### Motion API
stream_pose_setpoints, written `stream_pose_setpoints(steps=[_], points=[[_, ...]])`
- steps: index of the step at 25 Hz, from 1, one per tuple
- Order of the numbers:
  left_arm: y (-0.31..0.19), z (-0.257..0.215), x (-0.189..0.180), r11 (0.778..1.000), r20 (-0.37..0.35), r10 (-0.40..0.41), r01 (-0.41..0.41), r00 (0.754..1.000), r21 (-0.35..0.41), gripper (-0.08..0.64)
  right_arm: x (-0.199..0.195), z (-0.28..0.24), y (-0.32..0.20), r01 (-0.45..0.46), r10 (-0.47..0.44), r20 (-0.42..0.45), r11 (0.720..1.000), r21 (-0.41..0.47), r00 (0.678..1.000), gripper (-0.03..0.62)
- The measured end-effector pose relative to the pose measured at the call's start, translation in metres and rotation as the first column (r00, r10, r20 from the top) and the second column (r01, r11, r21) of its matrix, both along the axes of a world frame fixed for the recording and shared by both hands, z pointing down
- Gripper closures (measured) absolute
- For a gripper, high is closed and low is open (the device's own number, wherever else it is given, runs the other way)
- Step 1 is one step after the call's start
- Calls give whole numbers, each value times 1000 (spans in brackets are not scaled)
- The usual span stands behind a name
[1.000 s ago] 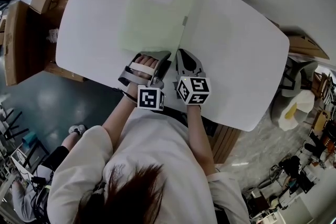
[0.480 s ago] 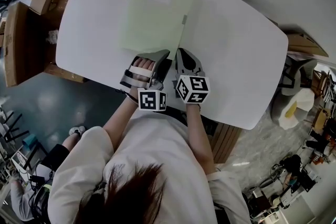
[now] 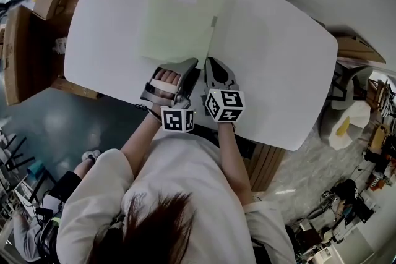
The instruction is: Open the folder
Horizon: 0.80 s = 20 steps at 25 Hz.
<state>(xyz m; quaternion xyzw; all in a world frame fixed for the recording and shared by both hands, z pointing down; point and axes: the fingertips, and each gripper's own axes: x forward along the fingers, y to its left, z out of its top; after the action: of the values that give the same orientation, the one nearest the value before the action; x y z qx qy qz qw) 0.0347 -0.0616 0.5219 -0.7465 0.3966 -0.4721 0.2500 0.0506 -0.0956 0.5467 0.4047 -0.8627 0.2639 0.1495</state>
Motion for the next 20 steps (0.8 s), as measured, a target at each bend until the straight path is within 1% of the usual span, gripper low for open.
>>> stream_pose_setpoints(steps=[1,2,3,4,5,6,9,11,12,17,20], points=[[-2,-1,-2,1000,-1,-12,12,1000,6,374,1,7,6,23,-24,-35,999,-28,999,586],[-6,-3,-4,1000,-7,-28,28,1000,8,378,1,18,14,59,-65,-92,996,-60,994,584],[-10,-5,-5,999,-18,-40,40,999,5,385,1,28,23,97,-107,-155,993,-75,982,584],[-14,-6,-5,999,-25,-43,43,999,-1,396,1,32,31,124,-134,-200,990,-63,971,584],[-17,-9,-4,999,-26,-38,37,999,-4,402,1,32,34,133,-139,-215,990,-42,967,584],[-19,-11,-2,999,-25,-32,32,999,-1,403,3,27,33,122,-124,-199,992,-23,972,584],[-19,-16,-1,999,-47,-46,47,998,1,403,7,-1,10,60,-56,-76,997,48,996,584],[-19,-17,-3,999,-58,-54,54,997,-5,403,3,-17,-6,52,-52,-7,995,89,999,584],[-19,-17,-4,999,-60,-53,53,997,-5,403,0,-20,-11,62,-63,8,993,97,998,584],[-19,-16,-9,997,-81,-82,80,993,-24,403,-17,-7,-15,156,-156,-8,982,111,988,584],[-18,-11,-8,997,-79,-72,69,994,-46,403,-22,-8,-15,196,-195,-18,972,127,981,584]])
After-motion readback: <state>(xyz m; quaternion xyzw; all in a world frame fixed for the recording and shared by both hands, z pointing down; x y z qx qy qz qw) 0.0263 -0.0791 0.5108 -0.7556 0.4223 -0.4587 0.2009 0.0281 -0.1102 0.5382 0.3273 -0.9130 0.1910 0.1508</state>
